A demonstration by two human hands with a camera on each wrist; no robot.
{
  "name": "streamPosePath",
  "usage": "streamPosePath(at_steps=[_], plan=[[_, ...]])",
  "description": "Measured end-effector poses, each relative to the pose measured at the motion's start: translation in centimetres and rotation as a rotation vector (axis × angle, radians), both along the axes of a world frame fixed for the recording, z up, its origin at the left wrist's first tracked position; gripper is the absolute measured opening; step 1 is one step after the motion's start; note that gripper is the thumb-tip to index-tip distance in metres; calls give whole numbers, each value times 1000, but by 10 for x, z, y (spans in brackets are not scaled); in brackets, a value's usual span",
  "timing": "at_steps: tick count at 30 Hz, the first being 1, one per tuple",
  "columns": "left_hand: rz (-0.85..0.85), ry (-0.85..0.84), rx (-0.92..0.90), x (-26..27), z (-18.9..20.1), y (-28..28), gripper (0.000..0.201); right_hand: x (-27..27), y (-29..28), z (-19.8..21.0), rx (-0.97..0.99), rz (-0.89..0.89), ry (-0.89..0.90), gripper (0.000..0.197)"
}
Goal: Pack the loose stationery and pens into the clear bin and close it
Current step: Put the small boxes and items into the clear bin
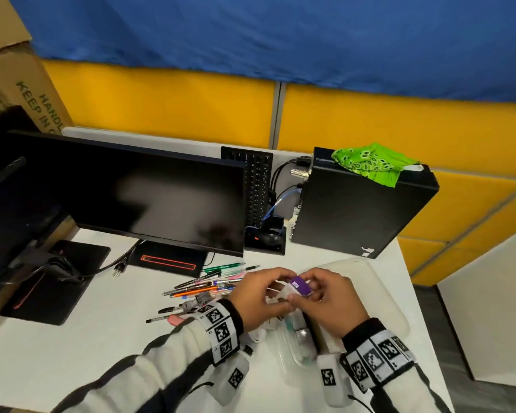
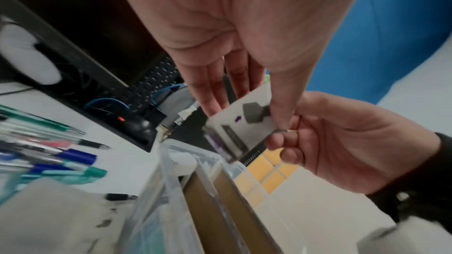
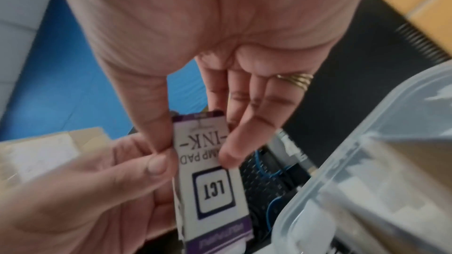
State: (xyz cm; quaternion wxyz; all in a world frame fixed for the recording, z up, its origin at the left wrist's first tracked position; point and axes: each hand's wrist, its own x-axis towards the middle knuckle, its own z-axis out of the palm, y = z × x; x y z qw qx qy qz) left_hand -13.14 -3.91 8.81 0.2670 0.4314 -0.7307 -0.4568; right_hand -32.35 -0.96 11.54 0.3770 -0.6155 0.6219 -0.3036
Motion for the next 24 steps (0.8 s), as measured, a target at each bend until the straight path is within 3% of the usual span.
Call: streamPosePath(at_steps=[2, 5, 8, 11, 16, 20, 24], plan=[[-50, -96, -14, -15, -6, 1, 60, -20, 3, -2, -27, -139, 2, 23], [-229, -476, -111, -28, -29, 12, 65, -61, 15, -4, -27, -283, 26, 29], [-352, -711, -11, -29, -52, 29, 50, -91, 31, -13, 22, -312, 46, 37], [-381, -717, -2, -24, -69, 43, 35, -104, 42, -26, 69, -244, 108, 42], [-357, -643, -14, -14, -79, 44, 34, -103, 53, -37, 116, -94, 137, 40], [-310, -646, -109, -9, -74, 40, 35, -92, 53, -54, 68, 31, 342, 47], [-232, -624, -22, -6, -75, 42, 36, -83, 41, -58, 53, 77, 506, 40]])
